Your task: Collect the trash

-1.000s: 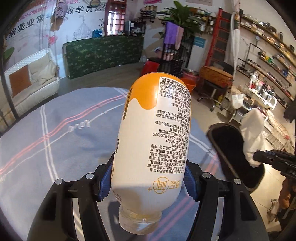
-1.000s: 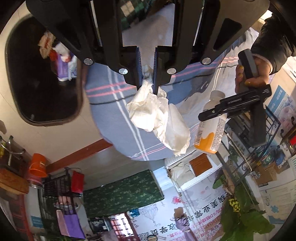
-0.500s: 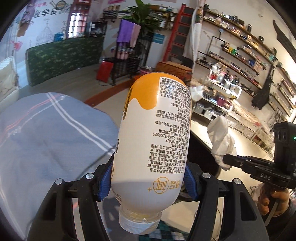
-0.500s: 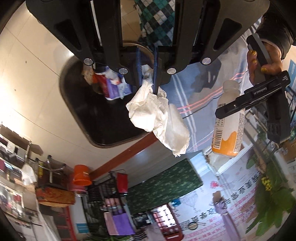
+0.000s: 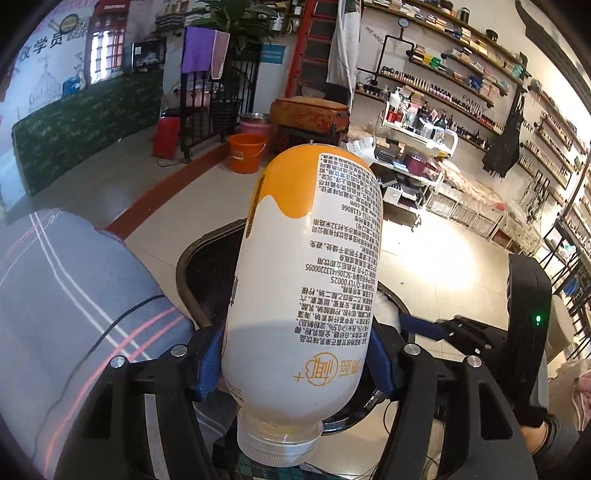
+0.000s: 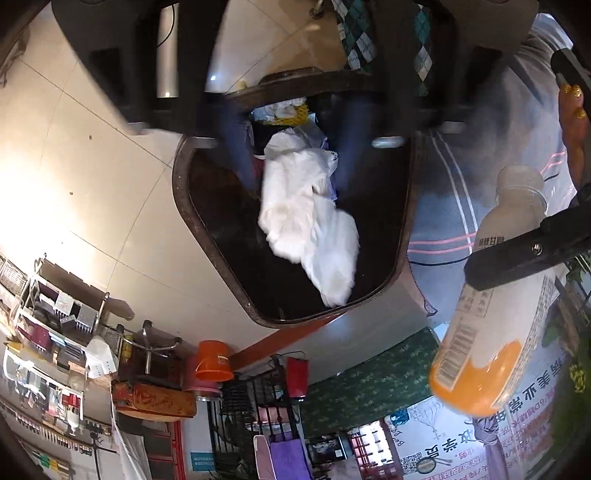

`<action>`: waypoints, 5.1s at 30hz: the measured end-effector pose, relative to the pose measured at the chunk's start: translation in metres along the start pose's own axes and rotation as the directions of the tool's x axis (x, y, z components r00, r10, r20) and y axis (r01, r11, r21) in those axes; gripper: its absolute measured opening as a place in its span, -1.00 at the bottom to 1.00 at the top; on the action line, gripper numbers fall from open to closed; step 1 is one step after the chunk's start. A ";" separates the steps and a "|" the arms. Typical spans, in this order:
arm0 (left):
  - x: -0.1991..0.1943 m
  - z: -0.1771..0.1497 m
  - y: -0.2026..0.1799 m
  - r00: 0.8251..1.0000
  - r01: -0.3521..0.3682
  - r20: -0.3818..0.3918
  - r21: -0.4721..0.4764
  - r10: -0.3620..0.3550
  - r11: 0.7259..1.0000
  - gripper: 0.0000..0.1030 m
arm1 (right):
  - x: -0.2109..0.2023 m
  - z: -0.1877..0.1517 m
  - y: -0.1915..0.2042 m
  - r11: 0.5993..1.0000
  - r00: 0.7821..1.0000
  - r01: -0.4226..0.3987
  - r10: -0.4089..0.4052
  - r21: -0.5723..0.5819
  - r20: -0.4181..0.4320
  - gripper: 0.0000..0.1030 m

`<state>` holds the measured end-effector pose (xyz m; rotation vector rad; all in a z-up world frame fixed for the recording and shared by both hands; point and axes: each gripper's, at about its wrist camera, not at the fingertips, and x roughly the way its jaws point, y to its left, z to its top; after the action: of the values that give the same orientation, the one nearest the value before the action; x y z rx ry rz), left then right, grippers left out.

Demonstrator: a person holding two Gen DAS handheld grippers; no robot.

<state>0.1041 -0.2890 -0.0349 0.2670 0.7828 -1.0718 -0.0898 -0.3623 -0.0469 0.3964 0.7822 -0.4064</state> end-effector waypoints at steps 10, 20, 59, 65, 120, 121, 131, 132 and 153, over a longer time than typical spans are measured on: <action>0.020 -0.004 -0.008 0.997 -0.025 -0.073 0.017 0.026 1.000 0.23 | -0.040 -0.020 -0.029 0.994 0.996 -0.062 0.056 0.094 0.066 0.48; 0.073 0.000 -0.024 0.976 0.014 -0.220 0.030 -0.007 0.999 0.23 | -0.082 -0.029 -0.049 0.984 0.990 -0.086 0.066 0.156 0.127 0.48; -0.208 -0.091 0.040 0.881 -0.356 0.188 -0.342 0.435 0.870 0.89 | -0.140 -0.026 0.070 0.999 0.953 -0.041 0.039 -0.001 0.299 0.89; -0.240 -0.112 0.026 0.805 -0.441 0.209 -0.413 0.555 0.797 0.89 | -0.165 -0.049 0.101 0.996 0.935 0.006 0.027 -0.092 0.355 0.89; -0.270 -0.158 0.023 0.714 -0.548 0.186 -0.452 0.675 0.704 0.89 | -0.179 -0.081 0.119 0.986 0.924 -0.004 0.067 -0.165 0.377 0.89; -0.270 -0.158 0.023 0.714 -0.549 0.185 -0.452 0.676 0.703 0.89 | -0.178 -0.081 0.120 0.986 0.924 -0.005 0.067 -0.165 0.376 0.89; -0.269 -0.159 0.025 0.717 -0.549 0.181 -0.449 0.674 0.705 0.89 | -0.175 -0.081 0.122 0.986 0.927 -0.004 0.066 -0.165 0.369 0.89; -0.269 -0.159 0.025 0.716 -0.550 0.180 -0.448 0.674 0.705 0.89 | -0.174 -0.081 0.122 0.986 0.927 -0.005 0.066 -0.164 0.369 0.89; -0.263 -0.159 0.035 0.730 -0.552 0.152 -0.444 0.667 0.706 0.89 | -0.165 -0.081 0.124 0.987 0.937 -0.006 0.062 -0.161 0.345 0.89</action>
<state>-0.0008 -0.0044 0.0277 0.0240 0.5337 -0.2879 -0.1831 -0.1837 0.0468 0.1807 0.4555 -0.3666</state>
